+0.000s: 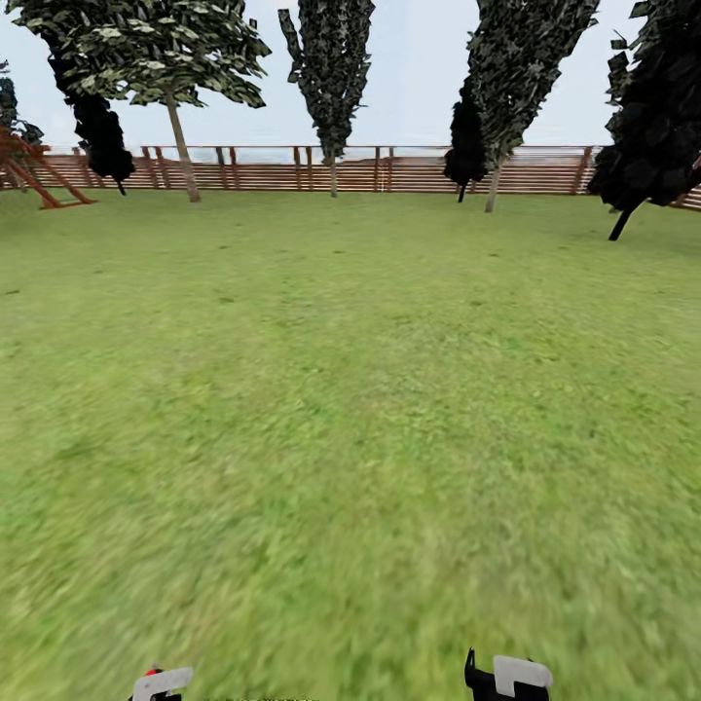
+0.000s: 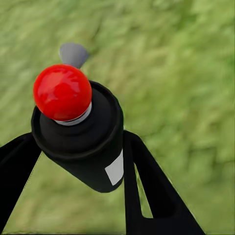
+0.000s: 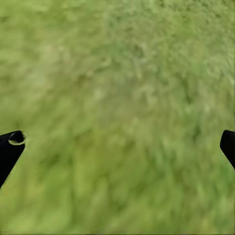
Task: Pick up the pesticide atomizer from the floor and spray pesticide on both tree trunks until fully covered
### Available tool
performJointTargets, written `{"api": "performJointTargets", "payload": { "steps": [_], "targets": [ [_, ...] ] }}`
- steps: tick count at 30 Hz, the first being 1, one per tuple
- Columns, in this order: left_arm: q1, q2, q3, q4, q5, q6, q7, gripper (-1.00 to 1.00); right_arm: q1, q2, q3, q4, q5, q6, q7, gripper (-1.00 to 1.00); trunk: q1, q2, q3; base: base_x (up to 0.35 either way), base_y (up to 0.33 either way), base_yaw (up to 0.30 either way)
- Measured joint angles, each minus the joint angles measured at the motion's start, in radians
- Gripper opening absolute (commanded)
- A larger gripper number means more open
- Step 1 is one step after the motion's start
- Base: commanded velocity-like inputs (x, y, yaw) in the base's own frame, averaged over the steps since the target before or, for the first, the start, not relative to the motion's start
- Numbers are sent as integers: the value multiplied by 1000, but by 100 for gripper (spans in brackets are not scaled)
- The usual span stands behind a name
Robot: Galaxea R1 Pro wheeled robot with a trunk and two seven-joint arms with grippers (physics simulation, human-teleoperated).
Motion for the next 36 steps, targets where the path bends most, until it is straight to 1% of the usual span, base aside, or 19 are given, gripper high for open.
{"api": "performJointTargets", "payload": {
  "steps": [32,36],
  "targets": [
    [0,3,0,0,0,1,0,-100,0,0,0,0,0,0,0,100,0,0,0,0,0,283],
    [0,5,0,0,0,2,1,-100,0,0,0,0,0,0,0,100,0,0,0,177,0,283]
  ]
}}
